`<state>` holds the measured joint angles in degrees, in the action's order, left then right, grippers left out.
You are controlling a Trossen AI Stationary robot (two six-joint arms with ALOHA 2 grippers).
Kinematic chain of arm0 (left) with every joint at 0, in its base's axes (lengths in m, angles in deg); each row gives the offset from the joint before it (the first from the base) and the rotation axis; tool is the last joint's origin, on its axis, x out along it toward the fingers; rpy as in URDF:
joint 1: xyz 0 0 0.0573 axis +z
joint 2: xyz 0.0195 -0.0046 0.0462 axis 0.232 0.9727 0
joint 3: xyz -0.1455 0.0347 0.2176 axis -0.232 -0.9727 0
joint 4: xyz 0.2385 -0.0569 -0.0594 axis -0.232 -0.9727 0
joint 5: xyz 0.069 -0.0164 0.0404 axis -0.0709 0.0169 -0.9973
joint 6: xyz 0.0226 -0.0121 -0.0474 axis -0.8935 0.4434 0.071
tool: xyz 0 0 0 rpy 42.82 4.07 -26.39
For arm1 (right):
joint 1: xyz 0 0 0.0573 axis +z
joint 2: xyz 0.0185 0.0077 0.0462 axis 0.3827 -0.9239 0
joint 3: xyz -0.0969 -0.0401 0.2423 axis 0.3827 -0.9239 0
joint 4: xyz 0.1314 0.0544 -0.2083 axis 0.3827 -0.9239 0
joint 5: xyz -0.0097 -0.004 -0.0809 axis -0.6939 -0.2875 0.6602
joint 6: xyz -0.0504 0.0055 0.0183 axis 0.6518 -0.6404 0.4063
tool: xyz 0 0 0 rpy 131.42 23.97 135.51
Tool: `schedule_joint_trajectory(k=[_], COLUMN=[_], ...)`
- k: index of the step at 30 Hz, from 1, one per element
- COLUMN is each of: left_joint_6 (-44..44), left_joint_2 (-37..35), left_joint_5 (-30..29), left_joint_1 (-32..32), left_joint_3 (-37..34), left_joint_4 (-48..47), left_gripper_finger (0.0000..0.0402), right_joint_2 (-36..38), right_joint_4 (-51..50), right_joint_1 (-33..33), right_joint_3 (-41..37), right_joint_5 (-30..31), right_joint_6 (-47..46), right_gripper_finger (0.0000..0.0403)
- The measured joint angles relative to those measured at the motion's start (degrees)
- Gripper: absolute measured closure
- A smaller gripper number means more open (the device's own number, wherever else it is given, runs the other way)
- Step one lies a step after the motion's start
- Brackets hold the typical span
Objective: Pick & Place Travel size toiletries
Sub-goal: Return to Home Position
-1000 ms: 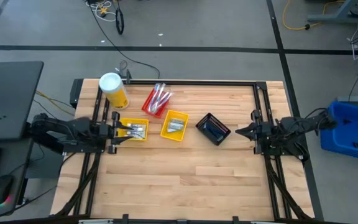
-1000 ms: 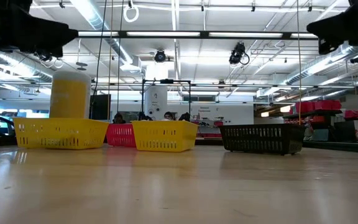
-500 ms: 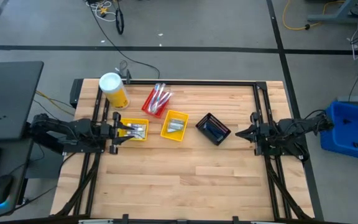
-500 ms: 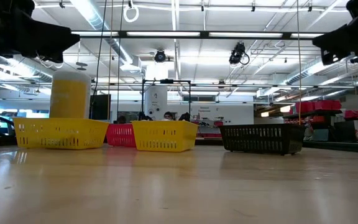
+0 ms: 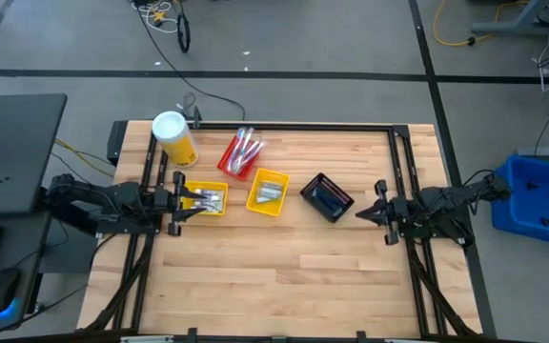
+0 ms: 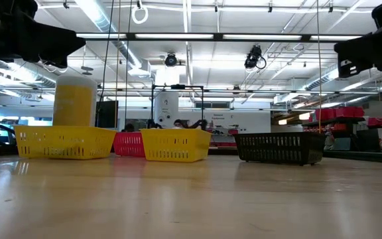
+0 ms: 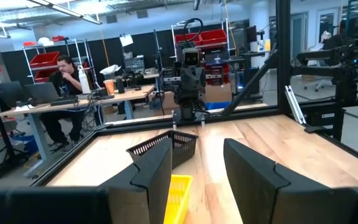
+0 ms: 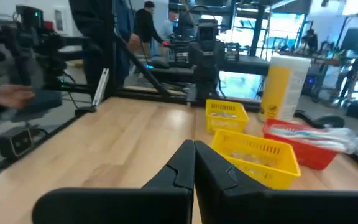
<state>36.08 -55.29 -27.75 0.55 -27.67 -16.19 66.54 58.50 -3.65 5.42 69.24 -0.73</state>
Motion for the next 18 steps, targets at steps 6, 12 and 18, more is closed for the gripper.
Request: schedule_joint_trajectory(k=[6, 12, 18], left_joint_6=[-0.26, -0.33, 0.17], left_joint_2=[0.0, 0.0, 0.0], left_joint_5=[0.0, 0.0, 0.0], left_joint_1=[0.0, 0.0, -0.02], left_joint_3=[-0.02, -0.02, -0.04], left_joint_4=[-0.02, 0.0, 0.0], left_gripper_finger=[0.0248, 0.0248, 0.0248], right_joint_2=[0.0, -0.18, -0.37], right_joint_4=[-0.23, 1.48, 1.53], right_joint_1=[-0.02, 0.0, -0.07], right_joint_3=[-0.02, -1.05, -1.05], right_joint_5=[-4.64, -12.12, -11.64], right_joint_6=[3.0, 5.47, 5.88], right_gripper_finger=[0.0396, 0.0396, 0.0396])
